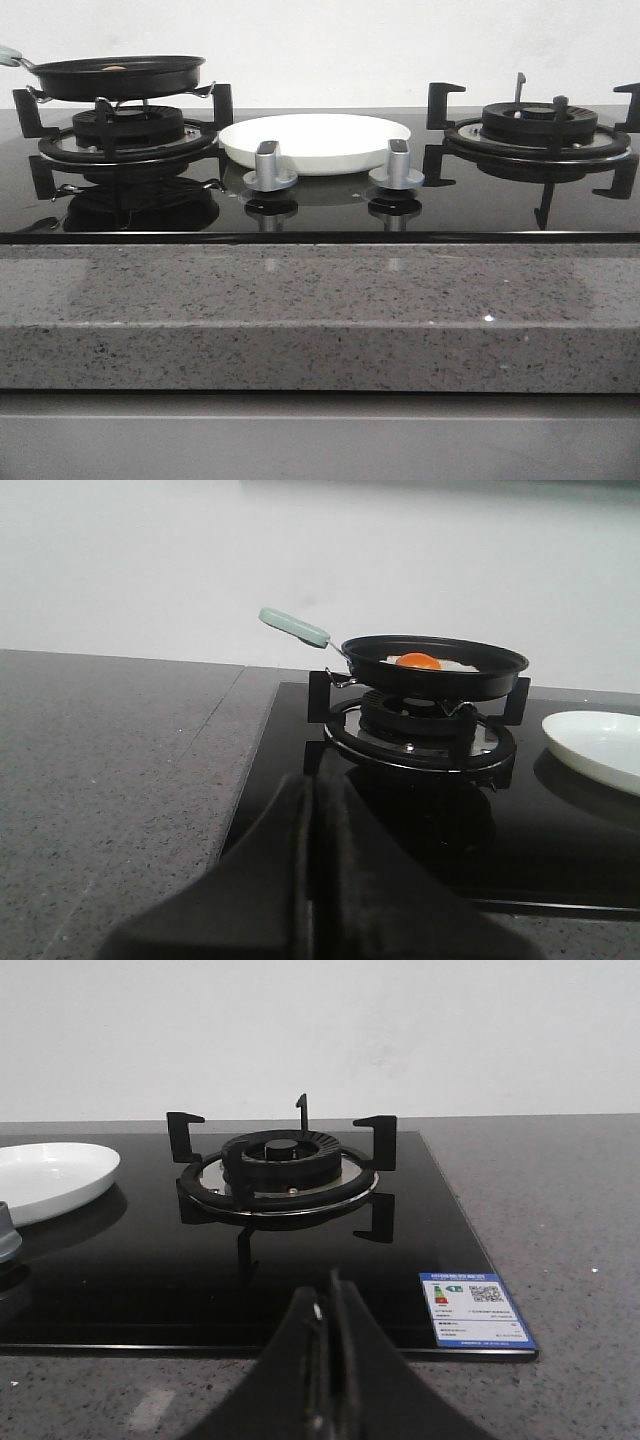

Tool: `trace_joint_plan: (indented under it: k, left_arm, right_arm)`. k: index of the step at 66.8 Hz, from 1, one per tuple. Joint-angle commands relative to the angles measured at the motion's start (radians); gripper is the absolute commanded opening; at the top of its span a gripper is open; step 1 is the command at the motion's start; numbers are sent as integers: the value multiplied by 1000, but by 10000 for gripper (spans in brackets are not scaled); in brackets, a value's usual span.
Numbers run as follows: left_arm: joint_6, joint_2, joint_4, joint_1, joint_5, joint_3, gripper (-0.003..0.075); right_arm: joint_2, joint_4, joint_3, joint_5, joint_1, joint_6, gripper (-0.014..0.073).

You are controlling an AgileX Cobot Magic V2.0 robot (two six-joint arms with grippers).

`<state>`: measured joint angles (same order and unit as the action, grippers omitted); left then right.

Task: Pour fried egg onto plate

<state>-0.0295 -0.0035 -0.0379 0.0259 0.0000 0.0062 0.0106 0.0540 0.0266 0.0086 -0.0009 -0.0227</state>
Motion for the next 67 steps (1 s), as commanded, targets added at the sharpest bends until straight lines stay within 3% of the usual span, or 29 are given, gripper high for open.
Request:
trace_joint_plan:
  k: [1,67]
  left_arm:
    - [-6,-13,-1,-2,-77,5,-20]
    - [-6,-13,-4,-2,-120,-14,-20]
  right_arm:
    - [19,-13,-8,-84,-5,1,-67]
    - [19,-13,-11,-101,-5,1,-67]
